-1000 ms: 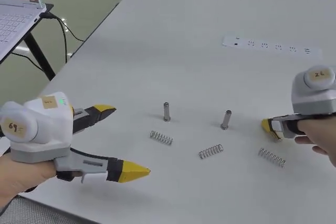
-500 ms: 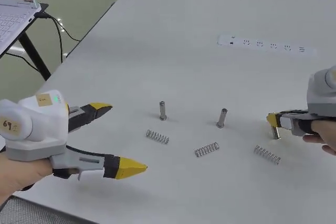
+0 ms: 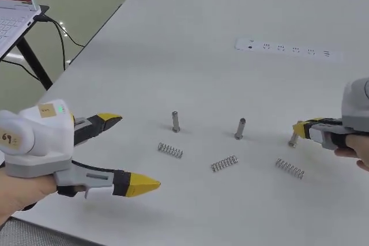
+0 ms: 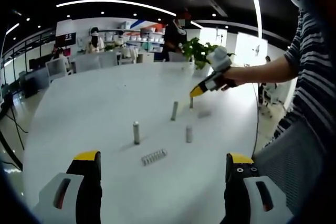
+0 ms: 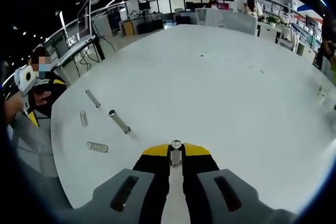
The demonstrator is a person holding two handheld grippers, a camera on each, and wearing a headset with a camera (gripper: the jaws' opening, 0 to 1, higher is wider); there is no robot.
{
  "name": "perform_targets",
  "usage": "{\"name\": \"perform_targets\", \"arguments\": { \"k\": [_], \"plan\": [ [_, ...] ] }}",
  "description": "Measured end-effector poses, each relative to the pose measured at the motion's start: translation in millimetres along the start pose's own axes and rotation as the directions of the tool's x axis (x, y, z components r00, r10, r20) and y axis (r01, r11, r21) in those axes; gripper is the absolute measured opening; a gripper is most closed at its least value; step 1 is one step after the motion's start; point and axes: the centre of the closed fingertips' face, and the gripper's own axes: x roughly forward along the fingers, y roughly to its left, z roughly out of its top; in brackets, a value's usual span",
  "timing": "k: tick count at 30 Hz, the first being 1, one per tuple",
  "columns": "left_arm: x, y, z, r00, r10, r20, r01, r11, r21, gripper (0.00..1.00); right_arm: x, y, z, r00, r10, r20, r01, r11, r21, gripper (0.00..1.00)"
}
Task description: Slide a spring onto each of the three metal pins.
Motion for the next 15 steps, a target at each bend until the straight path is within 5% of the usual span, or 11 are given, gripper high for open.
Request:
{"name": "perform_targets", "arguments": {
  "k": [15],
  "plan": [
    [1.8,-2.1,-0.8,1.0,-0.005,-0.002,0.005,1.0,-0.002,0.96,-1.5,-1.5,-5.0,0.9999,-0.006,-0.014,0.006,1.0,-0.008,0.05]
  ]
}}
